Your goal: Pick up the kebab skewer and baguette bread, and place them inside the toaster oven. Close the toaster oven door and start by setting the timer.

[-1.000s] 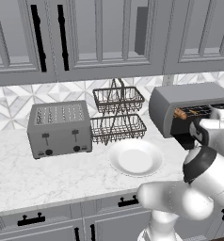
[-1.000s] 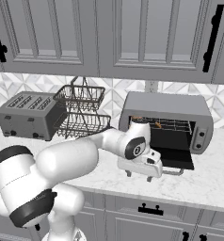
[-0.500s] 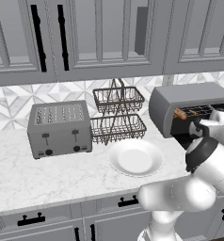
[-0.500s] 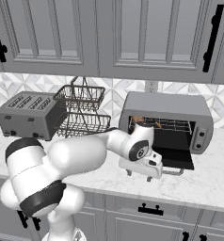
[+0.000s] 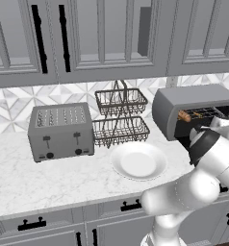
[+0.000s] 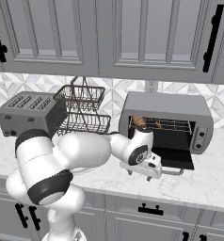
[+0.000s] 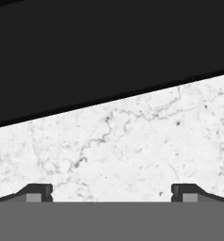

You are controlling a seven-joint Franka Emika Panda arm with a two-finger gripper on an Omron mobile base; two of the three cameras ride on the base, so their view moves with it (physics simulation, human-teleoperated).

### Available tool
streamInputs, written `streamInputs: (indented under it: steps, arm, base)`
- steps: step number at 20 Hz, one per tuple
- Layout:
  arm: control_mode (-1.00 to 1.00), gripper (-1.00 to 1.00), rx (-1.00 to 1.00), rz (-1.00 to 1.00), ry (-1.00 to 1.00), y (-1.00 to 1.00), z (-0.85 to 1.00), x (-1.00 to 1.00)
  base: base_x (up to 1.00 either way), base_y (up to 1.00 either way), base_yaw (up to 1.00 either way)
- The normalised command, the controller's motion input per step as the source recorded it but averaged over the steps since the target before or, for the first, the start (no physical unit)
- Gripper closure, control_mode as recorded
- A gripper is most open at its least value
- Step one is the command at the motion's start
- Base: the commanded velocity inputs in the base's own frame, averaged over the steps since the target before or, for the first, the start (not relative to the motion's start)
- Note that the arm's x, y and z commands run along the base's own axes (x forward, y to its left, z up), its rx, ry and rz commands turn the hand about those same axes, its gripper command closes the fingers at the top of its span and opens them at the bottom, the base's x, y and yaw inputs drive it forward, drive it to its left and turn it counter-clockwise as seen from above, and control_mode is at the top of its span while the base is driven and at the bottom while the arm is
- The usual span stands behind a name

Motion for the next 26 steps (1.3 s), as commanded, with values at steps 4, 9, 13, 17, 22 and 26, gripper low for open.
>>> streamInputs:
  steps: [4, 9, 13, 17, 22, 26]
  arm:
    - [-1.00, -1.00, 0.00, 0.00, -0.08, 0.00, -0.13, 0.23]
    - [-1.00, -1.00, 0.00, 0.00, -0.10, 0.00, -0.06, 0.29]
    - [-1.00, -1.00, 0.00, 0.00, -0.10, 0.00, 0.00, 0.38]
    - [-1.00, -1.00, 0.00, 0.00, -0.14, 0.00, 0.00, 0.39]
    - [-1.00, -1.00, 0.00, 0.00, -0.14, 0.00, 0.06, 0.44]
    - [-1.00, -1.00, 0.00, 0.00, -0.12, 0.03, 0.24, 0.45]
  base:
    - [0.00, 0.00, 0.00]
    - [0.00, 0.00, 0.00]
    - [0.00, 0.00, 0.00]
    - [0.00, 0.00, 0.00]
    - [0.00, 0.00, 0.00]
    - [0.00, 0.00, 0.00]
